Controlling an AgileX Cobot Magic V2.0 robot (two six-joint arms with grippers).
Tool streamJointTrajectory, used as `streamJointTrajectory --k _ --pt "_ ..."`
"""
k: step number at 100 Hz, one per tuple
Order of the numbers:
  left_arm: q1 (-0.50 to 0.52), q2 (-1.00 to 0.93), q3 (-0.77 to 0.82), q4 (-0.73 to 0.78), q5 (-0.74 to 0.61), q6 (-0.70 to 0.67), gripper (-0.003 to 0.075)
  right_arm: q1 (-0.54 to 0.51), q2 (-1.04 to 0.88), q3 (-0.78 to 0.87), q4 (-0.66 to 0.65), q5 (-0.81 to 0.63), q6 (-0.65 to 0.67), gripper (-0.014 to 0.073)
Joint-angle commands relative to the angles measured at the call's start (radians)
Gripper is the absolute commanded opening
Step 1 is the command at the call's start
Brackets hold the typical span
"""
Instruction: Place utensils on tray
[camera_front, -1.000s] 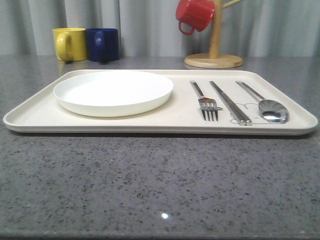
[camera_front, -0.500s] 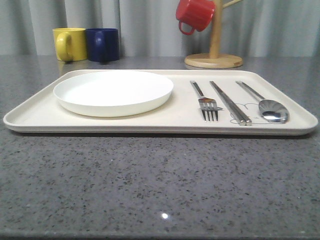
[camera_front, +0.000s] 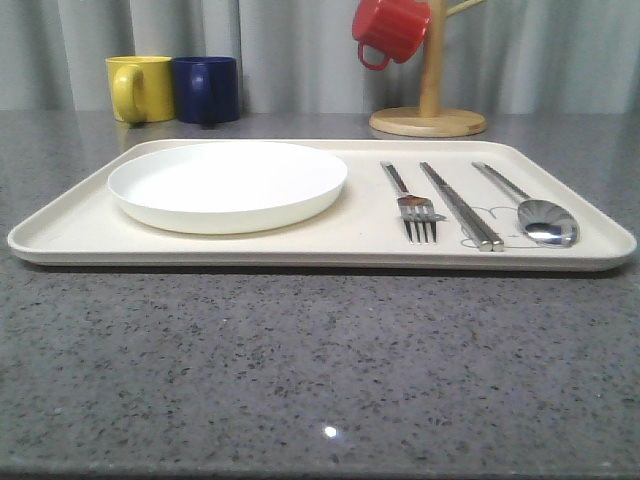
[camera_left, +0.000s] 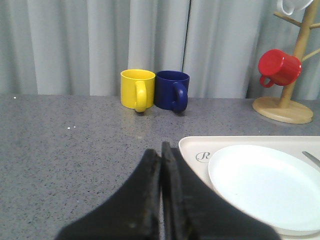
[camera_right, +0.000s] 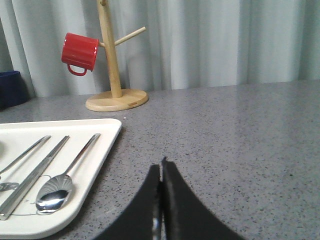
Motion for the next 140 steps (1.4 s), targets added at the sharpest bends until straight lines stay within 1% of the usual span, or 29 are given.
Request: streamJointTrajectory --k 1,8,18,26,35,53,75,87,108,121,140 --pt "-0.006 0.005 -0.026 0.042 -0.077 -0.007 -0.0018 -0.005 -0.022 -0.019 -0.002 -0.086 -0.009 -0.0068" --pt "-0.006 0.004 -0.025 0.129 -0.077 -0.068 -0.0018 -0.005 -0.022 -0.019 -0.002 -0.086 -0.009 -0.0068" --pt "-0.006 -0.016 -0.018 0.281 -0.077 -0.221 -0.0018 -0.005 -0.022 -0.019 -0.002 -0.086 -0.009 -0.0068" --pt "-0.006 -0.049 0.002 0.338 -0.079 -0.248 -0.0018 -0.005 -0.022 -0.019 -0.002 -0.086 -0.009 -0.0068" --pt "-0.006 -0.101 0.041 0.349 -0.082 -0.248 -0.0018 -0.005 -0.022 -0.019 -0.002 -0.086 -0.009 -0.0068" --pt "-0.006 -0.22 0.171 0.389 -0.098 -0.248 -0.0018 -0.005 -0.022 -0.019 -0.002 -0.086 -0.009 -0.0068" --pt "-0.006 -0.334 0.348 0.386 -0.244 -0.248 -0.0018 -0.005 -0.022 -0.019 -0.002 -0.086 -0.009 -0.0068" --pt "0.012 -0.378 0.406 0.378 -0.273 -0.248 -0.0018 -0.005 -0.022 -0.019 -0.002 -0.086 -0.009 -0.0068" --pt "0.066 -0.381 0.455 0.366 -0.287 -0.248 -0.0018 -0.005 -0.022 -0.019 -0.002 -0.086 -0.009 -0.0068" --pt "0.069 -0.381 0.455 0.366 -0.31 -0.248 -0.0018 -0.005 -0.022 -0.019 -0.002 -0.086 -0.009 -0.0068" --pt "0.069 -0.381 0.455 0.366 -0.31 -0.248 -0.0018 -0.005 -0.022 -0.019 -0.002 -0.086 -0.009 -0.0068"
